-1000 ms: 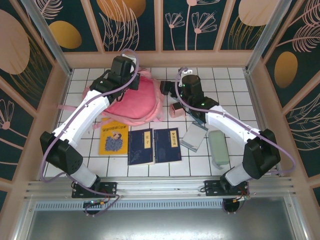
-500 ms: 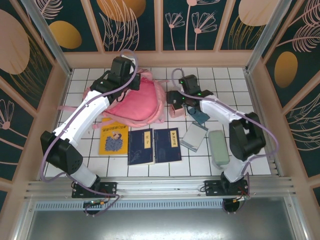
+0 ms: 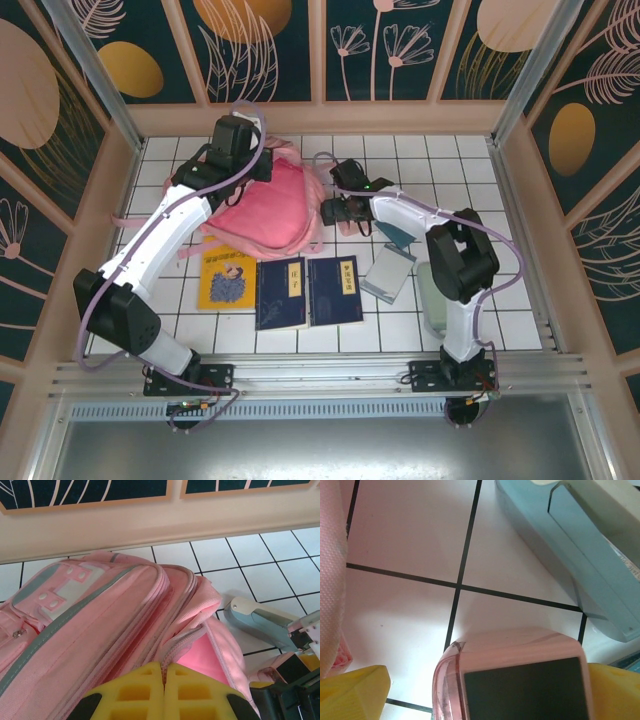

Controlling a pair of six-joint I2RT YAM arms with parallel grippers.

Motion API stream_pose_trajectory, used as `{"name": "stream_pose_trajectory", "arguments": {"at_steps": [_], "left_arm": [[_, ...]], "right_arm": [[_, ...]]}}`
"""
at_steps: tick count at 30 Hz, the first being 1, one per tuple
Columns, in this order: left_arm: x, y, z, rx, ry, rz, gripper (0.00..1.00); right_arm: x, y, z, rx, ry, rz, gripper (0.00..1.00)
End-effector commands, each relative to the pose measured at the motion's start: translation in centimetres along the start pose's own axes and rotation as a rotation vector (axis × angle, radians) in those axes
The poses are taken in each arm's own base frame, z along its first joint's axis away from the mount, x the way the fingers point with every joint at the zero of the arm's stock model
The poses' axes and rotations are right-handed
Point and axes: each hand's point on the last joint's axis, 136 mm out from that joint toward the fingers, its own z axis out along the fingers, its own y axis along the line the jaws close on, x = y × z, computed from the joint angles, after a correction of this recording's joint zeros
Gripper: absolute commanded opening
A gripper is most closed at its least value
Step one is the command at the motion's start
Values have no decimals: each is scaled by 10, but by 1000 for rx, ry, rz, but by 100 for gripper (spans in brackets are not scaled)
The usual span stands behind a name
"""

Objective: Pack the student bag
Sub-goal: Pick up the loose stationery at the center of the table.

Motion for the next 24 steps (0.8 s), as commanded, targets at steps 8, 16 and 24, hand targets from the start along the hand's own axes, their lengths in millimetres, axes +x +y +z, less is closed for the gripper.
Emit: {"name": "stream_pose_trajectory", "arguments": {"at_steps": [8,16,24], "left_arm": [[-51,-1,-33,30,-172,-56,0],[-61,-10,-36,72,-168,-77,0],[-81,-34,-43,201,-175,-115,0]], "right_arm": [[17,-8,8,45,28,-15,63],[-3,-16,-29,56,-69,23,47],[-63,-14,-168,-103,-395,156,45]]}}
